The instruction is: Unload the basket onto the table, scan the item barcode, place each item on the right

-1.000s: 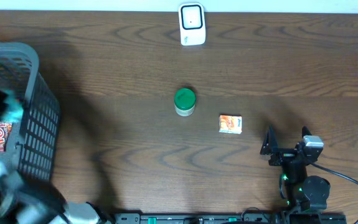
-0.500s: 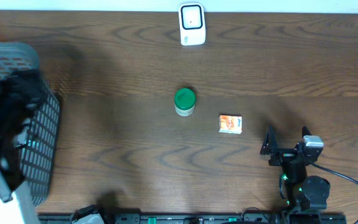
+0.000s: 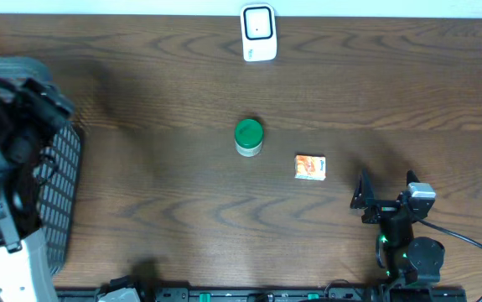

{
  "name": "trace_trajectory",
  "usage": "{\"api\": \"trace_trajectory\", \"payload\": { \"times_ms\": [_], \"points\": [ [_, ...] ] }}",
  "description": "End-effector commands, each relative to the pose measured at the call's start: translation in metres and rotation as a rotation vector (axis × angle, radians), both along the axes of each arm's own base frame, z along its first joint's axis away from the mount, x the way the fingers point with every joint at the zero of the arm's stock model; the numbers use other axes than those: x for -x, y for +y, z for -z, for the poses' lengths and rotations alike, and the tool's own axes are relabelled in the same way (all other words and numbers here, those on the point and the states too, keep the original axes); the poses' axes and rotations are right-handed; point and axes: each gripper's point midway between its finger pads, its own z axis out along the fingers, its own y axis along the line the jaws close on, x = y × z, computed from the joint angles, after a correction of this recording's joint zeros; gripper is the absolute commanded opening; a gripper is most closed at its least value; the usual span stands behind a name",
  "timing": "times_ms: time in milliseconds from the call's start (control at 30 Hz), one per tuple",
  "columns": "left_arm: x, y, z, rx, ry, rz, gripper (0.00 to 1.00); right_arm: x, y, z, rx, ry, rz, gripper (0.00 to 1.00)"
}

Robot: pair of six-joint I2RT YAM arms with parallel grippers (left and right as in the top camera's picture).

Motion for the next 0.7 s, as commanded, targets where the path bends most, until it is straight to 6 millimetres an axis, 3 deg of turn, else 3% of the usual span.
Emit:
{"api": "trace_trajectory", "payload": {
  "times_ms": [0, 133, 300, 500, 567, 667],
  "points": [
    [0.013, 0.025, -0.021, -0.034, -0.047, -0.107, 0.76, 0.000, 0.002, 0.001, -0.007, 0.003, -0.008, 0.99],
    [0.040, 0.070, -0.013, -0.027, -0.009, -0.343, 0.82, 0.000, 0.002, 0.001, -0.007, 0.003, -0.008, 0.99],
    [0.087, 0.126, 0.030, 0.035, 0.174, -0.676, 0.82, 0.000, 0.002, 0.001, -0.007, 0.003, -0.008, 0.99],
    [0.083, 0.172, 0.077, 0.065, 0.345, -0.731, 0.82, 0.000, 0.002, 0.001, -0.007, 0.003, -0.008, 0.99],
    [0.081, 0.186, 0.095, 0.014, 0.460, -0.709, 0.82, 0.000, 0.002, 0.001, -0.007, 0.003, -0.008, 0.99],
    [0.097, 0.208, 0.133, -0.090, 0.740, -0.737, 0.83, 0.000, 0.002, 0.001, -0.007, 0.003, -0.008, 0.99]
  ]
}}
